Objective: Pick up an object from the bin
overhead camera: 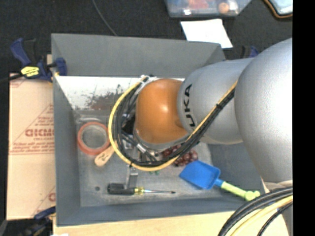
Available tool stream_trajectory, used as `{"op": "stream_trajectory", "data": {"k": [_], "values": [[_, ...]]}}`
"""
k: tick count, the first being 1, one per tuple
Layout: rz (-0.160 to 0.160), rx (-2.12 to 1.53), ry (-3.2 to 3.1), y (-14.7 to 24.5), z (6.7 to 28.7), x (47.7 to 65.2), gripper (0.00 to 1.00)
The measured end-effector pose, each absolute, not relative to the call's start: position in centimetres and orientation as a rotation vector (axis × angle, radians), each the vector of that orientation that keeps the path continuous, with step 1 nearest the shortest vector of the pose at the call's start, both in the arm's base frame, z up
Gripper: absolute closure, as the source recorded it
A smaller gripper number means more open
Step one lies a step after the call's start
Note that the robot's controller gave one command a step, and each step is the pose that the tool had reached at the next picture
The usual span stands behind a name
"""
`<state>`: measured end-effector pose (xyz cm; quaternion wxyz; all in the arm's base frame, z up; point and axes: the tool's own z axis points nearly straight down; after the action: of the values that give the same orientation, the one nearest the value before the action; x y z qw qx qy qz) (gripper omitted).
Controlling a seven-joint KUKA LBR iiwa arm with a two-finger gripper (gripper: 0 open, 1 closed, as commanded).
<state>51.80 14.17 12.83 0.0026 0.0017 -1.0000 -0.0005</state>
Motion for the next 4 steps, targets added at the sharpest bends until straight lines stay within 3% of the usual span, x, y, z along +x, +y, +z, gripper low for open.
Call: {"op": "stream_trajectory", "data": {"k": [1,2,3,4], "values": [[-0.004,-0.002,-3.143,14.1,13.2,52.0,0.00],[-0.002,0.956,-2.997,16.5,7.1,58.8,0.00],[-0.006,0.733,-3.067,18.7,7.1,58.9,0.00],[-0.007,0.941,-3.005,16.6,7.2,58.9,0.00]]}}
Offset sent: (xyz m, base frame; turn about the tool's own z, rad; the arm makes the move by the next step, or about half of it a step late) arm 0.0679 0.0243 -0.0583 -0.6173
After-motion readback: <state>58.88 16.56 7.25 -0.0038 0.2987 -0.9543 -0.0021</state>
